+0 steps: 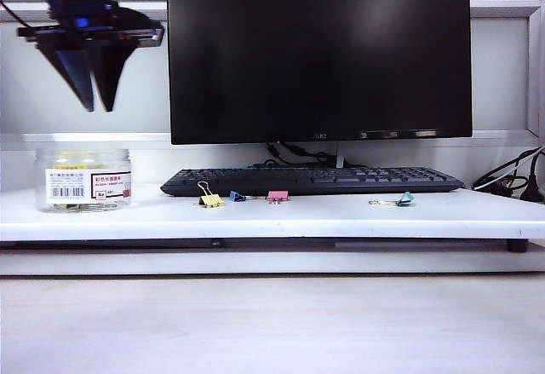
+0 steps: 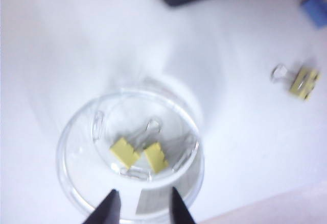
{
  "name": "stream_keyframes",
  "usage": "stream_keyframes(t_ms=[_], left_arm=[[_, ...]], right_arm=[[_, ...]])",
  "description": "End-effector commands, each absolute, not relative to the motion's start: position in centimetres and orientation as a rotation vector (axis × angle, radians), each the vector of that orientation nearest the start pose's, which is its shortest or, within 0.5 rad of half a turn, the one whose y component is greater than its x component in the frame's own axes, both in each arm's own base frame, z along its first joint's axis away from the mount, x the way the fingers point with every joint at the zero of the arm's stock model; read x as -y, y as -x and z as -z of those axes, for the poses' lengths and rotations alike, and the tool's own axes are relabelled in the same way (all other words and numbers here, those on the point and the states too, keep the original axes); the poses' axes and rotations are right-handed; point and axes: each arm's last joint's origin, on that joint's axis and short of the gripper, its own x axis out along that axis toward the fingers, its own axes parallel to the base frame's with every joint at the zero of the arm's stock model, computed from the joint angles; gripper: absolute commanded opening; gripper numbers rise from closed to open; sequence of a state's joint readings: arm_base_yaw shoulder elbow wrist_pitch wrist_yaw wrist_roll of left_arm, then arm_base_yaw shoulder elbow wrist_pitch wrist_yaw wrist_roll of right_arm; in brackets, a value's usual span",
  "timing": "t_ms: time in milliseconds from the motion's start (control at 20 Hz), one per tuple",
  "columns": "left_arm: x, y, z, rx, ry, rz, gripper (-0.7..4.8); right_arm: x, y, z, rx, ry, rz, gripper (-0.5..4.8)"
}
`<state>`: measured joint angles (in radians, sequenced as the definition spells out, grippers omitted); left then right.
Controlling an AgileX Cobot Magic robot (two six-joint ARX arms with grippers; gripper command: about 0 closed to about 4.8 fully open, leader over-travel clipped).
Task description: Take the clips out of the round transparent plastic box and place them on the table.
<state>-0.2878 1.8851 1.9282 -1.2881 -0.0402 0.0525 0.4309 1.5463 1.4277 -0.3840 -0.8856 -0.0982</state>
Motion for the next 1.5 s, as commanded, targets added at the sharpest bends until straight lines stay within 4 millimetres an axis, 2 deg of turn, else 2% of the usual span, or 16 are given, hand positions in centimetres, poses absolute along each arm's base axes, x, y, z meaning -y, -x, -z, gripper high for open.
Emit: stream_keyframes(t_ms=[50, 300, 499, 799, 1099, 1298, 1498], left_arm=[[10.3, -35.7, -33.6, -1.237, -0.259, 0.249, 1.33], [10.0, -35.4, -31.9, -1.311, -0.329, 0.196, 1.34], [10.0, -35.2, -30.2, -1.364, -0.396, 0.243, 1.34], [10.2, -36.0, -29.7, -1.333, -0.421, 0.265, 1.33], [10.5, -37.1, -27.4, -1.393, -0.482, 0.299, 1.33], [10.2, -37.2, -27.3, -1.392, -0.605, 0.277, 1.34], [9.9, -37.2, -27.3, -1.397, -0.646, 0.305, 1.34]], right_arm=[[-16.7, -29.9, -35.7, -0.452, -0.037, -1.328, 2.12], [-17.1, -29.7, -35.6, -0.454, -0.029, -1.325, 2.12], [-17.2, -29.8, -35.6, -0.457, -0.03, -1.326, 2.12], [-17.2, -29.8, -35.6, -0.471, -0.045, -1.322, 2.12], [-17.1, -29.7, -35.4, -0.486, -0.048, -1.322, 2.12], [-17.1, -29.7, -35.4, -0.492, -0.049, -1.321, 2.12], [-17.1, -29.7, -35.4, -0.489, -0.046, -1.322, 2.12]])
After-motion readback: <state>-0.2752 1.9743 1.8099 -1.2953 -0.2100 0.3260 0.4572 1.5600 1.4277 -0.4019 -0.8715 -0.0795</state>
